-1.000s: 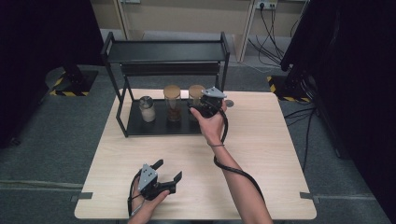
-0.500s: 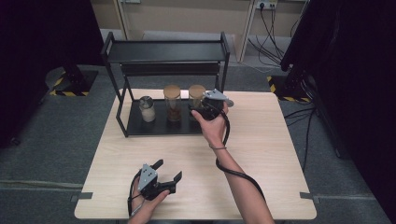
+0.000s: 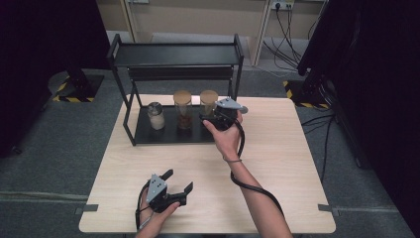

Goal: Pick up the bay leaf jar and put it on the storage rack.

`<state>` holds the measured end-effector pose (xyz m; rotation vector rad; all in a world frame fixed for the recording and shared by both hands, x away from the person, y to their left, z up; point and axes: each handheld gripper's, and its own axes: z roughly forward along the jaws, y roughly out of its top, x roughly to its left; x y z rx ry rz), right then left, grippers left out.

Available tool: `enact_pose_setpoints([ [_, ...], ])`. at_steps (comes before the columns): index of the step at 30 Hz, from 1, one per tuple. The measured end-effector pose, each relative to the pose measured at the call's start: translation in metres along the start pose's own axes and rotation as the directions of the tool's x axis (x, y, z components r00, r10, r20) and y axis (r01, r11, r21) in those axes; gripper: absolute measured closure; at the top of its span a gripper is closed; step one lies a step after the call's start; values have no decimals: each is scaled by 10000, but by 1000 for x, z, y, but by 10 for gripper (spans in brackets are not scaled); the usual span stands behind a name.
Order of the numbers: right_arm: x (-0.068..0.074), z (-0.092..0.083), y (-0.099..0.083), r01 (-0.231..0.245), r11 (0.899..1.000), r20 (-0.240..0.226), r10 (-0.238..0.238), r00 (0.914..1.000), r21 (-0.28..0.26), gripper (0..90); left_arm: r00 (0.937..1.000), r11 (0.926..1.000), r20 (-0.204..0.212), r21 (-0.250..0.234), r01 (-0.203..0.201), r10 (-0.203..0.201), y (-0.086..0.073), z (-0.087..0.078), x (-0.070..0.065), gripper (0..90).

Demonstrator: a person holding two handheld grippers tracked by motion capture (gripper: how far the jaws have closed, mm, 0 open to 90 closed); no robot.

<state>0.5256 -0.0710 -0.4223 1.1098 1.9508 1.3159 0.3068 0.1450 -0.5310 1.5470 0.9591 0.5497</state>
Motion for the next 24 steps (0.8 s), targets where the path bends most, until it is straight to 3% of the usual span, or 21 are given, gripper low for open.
enact_pose_setpoints([
  [24, 1, -18, -11, 127, 9999, -286, -124, 9995, 95, 51, 10000, 10000, -14, 13, -41, 41, 0, 0, 0, 90],
])
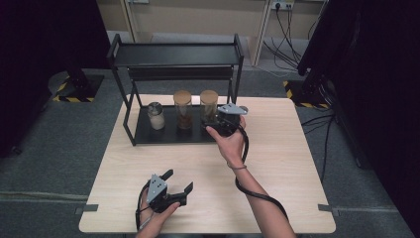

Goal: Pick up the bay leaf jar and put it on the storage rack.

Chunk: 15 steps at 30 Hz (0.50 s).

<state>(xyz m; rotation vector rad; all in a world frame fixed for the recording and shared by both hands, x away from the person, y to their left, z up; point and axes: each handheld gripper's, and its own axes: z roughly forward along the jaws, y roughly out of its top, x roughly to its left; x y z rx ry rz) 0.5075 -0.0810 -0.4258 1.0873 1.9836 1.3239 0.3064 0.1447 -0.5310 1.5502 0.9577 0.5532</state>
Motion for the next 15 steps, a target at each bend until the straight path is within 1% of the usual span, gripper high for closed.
enact_pose_setpoints([
  [15, 0, -10, -6, 46, 10000, -145, -46, 9999, -18, 51, 10000, 10000, -4, -2, 12, -12, 0, 0, 0, 90],
])
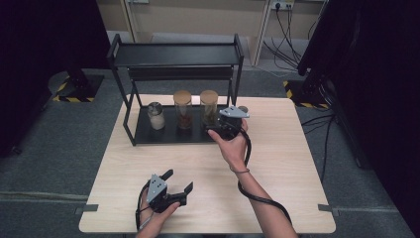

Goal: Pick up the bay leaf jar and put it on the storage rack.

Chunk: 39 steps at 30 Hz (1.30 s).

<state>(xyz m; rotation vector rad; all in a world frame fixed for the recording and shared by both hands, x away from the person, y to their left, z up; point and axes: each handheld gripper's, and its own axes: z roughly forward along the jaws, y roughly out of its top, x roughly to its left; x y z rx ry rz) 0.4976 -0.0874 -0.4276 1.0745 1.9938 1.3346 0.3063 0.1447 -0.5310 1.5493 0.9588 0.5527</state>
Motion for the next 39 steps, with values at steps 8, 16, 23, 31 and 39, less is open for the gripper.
enact_pose_setpoints([
  [8, -1, -4, -3, -13, 10000, -31, 13, 10000, 28, 50, 10000, 10000, -1, -18, 37, -37, 0, 0, 0, 90],
  [16, 0, -9, -4, 40, 10000, -88, -40, 10000, -41, 51, 10000, 10000, -2, -17, 41, -41, 0, 0, 0, 90],
  [23, 0, -14, -8, 83, 10000, -147, -84, 9999, -35, 51, 10000, 10000, -9, -27, 29, -29, 0, 0, 0, 90],
  [31, 0, -19, -11, 162, 9999, -180, -163, 9997, -49, 51, 10000, 10000, -16, -25, 63, -63, 0, 0, 0, 90],
  [39, 0, -26, -13, 271, 9996, -248, -272, 9993, -78, 51, 10000, 10000, -28, -11, 43, -43, 0, 0, 0, 90],
])
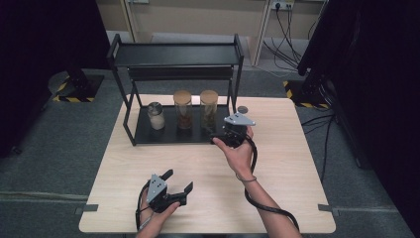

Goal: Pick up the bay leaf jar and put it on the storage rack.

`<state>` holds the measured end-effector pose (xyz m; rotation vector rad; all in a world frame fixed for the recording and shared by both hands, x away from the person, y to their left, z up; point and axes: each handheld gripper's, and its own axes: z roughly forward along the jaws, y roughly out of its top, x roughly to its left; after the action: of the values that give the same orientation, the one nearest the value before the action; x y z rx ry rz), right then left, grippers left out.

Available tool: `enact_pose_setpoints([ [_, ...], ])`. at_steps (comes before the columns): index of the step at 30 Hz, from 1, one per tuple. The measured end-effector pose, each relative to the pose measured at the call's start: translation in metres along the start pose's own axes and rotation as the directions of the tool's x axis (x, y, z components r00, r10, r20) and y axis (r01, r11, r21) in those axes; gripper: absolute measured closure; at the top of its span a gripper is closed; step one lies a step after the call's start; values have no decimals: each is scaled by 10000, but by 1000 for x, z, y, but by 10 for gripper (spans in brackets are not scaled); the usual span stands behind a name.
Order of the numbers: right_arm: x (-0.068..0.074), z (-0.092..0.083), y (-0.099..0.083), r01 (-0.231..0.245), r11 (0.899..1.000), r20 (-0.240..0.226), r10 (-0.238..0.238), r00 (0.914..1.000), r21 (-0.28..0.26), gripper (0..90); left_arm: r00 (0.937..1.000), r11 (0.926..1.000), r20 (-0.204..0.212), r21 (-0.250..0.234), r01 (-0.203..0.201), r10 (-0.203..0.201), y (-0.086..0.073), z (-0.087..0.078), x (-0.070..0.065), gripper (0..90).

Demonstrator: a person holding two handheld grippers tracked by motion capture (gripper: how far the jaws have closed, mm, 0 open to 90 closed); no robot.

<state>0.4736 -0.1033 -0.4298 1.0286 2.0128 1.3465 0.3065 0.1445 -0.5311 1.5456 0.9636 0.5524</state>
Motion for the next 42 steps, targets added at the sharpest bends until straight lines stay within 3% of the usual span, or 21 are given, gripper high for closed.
enact_pose_setpoints([
  [42, -2, -36, -19, 54, 9997, -227, -60, 9997, -230, 52, 10000, 10000, -28, -8, -2, 2, 0, 0, 0, 90],
])
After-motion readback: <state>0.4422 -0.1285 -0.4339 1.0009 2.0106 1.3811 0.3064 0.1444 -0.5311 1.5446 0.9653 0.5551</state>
